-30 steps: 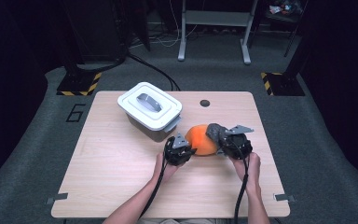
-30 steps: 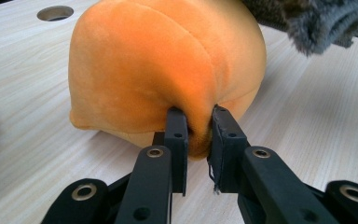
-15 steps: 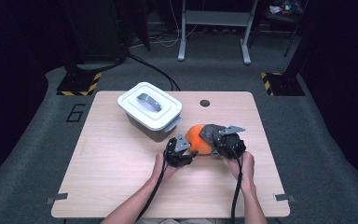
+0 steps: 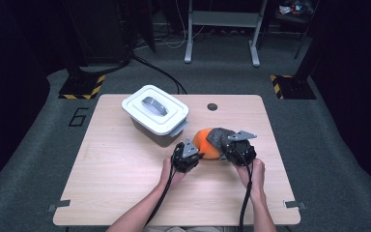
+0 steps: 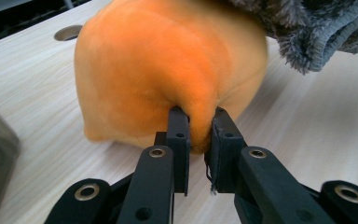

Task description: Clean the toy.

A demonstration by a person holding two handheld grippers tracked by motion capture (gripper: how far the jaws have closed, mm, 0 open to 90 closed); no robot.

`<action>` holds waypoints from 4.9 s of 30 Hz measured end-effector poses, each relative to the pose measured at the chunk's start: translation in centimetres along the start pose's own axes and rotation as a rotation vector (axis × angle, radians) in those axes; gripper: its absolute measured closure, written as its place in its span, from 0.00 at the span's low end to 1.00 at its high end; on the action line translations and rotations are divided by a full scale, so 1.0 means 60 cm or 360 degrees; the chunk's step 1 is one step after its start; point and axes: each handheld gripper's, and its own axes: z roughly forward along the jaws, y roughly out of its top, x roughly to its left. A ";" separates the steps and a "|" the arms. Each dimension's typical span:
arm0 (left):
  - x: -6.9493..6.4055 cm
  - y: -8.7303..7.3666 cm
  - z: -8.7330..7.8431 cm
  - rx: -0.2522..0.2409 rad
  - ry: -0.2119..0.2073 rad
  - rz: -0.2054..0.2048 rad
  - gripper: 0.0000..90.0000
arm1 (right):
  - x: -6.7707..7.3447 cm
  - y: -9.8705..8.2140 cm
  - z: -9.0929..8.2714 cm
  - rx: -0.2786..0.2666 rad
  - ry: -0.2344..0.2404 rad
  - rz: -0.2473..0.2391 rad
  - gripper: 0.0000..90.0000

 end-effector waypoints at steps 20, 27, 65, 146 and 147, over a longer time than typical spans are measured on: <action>0.004 0.013 -0.010 -0.0018 -0.0112 -0.0108 0.90 | 0.018 0.007 0.009 0.0031 -0.0061 -0.0086 0.81; 0.006 0.012 -0.009 -0.0019 -0.0119 -0.0121 0.90 | -0.017 -0.010 0.018 0.0073 -0.0117 0.0009 0.81; 0.010 0.009 -0.008 0.0004 -0.0121 -0.0137 0.90 | 0.038 0.024 0.011 0.0023 -0.0036 -0.0164 0.80; 0.009 0.004 0.005 0.0035 0.0008 -0.0110 0.86 | -0.004 -0.004 0.003 0.0001 -0.0075 0.0005 0.80; 0.011 0.004 0.003 0.0022 -0.0002 -0.0129 0.86 | -0.002 -0.003 -0.001 -0.0014 -0.0061 0.0000 0.80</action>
